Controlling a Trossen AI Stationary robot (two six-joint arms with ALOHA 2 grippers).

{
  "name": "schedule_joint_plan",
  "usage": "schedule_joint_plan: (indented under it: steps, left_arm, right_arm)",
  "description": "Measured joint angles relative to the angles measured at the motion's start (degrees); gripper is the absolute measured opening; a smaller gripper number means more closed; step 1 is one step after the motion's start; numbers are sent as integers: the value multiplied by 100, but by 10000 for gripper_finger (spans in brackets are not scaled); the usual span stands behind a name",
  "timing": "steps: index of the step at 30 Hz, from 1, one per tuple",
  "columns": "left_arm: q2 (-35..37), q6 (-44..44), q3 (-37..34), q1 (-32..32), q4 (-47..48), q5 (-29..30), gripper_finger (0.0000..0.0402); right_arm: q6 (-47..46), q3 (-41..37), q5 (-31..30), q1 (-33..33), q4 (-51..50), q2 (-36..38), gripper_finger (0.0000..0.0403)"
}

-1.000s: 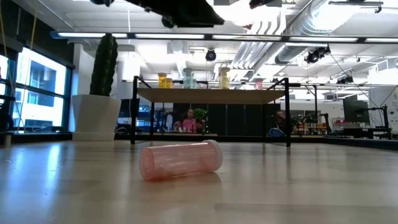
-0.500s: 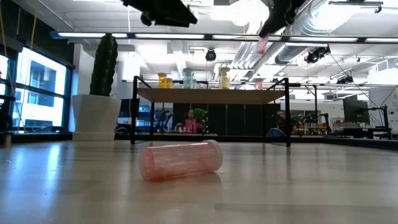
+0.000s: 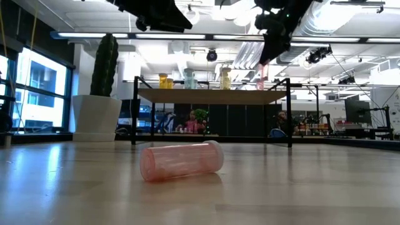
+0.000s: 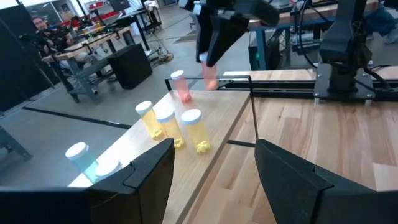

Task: Pick and place medicine bottles onto shelf by color
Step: Put the left pink pill bottle on the shelf

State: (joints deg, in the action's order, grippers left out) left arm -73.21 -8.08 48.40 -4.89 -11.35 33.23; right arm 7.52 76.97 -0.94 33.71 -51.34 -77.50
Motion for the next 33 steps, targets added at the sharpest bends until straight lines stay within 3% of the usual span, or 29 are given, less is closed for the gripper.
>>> schedule_joint_plan:
  steps: [6,12,33]
  left_arm:
    - [0,-1,0,0,7,0,211]
    - [0,-2,0,0,46,2,211]
    - [0,39,0,0,46,44,211]
  right_arm:
    - [11,-24,12,47,86,-137,104]
    - [5,-553,-14,40,477,-72,104]
    - [-106,-376,187,252,363,-221,104]
